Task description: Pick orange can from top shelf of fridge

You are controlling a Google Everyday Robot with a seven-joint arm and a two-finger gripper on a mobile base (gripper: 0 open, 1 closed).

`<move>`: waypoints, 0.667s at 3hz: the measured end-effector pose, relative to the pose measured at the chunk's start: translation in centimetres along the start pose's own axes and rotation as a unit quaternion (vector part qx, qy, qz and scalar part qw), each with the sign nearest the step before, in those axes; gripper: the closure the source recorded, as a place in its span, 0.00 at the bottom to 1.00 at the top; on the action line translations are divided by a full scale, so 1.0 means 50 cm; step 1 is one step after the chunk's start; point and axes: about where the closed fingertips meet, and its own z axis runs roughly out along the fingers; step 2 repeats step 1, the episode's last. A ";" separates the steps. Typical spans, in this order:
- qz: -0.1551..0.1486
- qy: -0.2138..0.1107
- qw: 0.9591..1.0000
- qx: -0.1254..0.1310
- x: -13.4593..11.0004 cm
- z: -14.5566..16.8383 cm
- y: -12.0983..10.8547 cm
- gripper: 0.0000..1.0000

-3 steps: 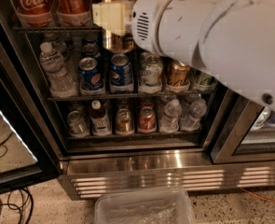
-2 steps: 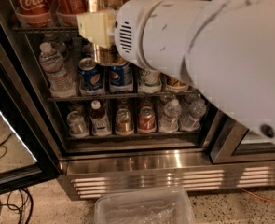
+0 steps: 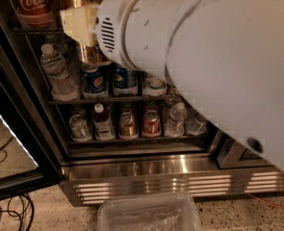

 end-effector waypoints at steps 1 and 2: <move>0.000 0.000 1.000 0.000 0.000 0.000 0.000 1.00; 0.000 0.000 1.000 0.000 0.000 0.000 0.000 1.00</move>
Offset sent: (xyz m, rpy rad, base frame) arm 0.0000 0.0000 0.0000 0.0000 0.0000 0.0000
